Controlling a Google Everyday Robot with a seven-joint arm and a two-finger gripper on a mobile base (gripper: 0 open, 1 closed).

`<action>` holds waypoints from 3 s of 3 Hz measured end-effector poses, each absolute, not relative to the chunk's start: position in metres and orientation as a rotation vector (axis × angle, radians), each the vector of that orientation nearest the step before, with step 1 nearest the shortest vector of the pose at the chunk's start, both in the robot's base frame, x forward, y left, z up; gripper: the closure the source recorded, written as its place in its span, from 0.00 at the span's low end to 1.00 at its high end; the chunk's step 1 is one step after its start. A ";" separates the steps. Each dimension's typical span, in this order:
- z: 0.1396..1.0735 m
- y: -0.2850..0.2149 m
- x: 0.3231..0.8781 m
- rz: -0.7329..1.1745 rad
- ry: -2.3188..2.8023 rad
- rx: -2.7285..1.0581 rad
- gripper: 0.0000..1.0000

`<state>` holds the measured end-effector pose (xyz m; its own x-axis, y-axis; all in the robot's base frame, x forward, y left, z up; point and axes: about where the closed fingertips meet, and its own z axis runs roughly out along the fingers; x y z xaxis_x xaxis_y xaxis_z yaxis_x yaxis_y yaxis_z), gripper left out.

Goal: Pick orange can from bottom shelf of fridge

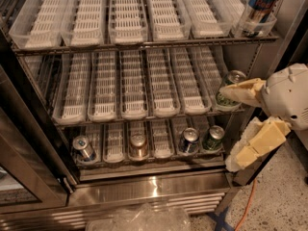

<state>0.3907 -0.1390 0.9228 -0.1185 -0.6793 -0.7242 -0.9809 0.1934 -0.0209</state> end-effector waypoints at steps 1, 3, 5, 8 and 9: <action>0.923 -0.139 0.391 0.641 1.868 -1.550 0.00; 0.863 -0.099 0.354 0.862 1.716 -1.486 0.00; 0.853 -0.089 0.348 0.893 1.697 -1.500 0.00; 0.797 -0.043 0.335 0.966 1.580 -1.186 0.00; 0.797 -0.043 0.335 0.961 1.581 -1.185 0.00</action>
Offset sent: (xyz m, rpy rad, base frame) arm -0.0459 0.0440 -0.0873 0.2779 0.0728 0.0624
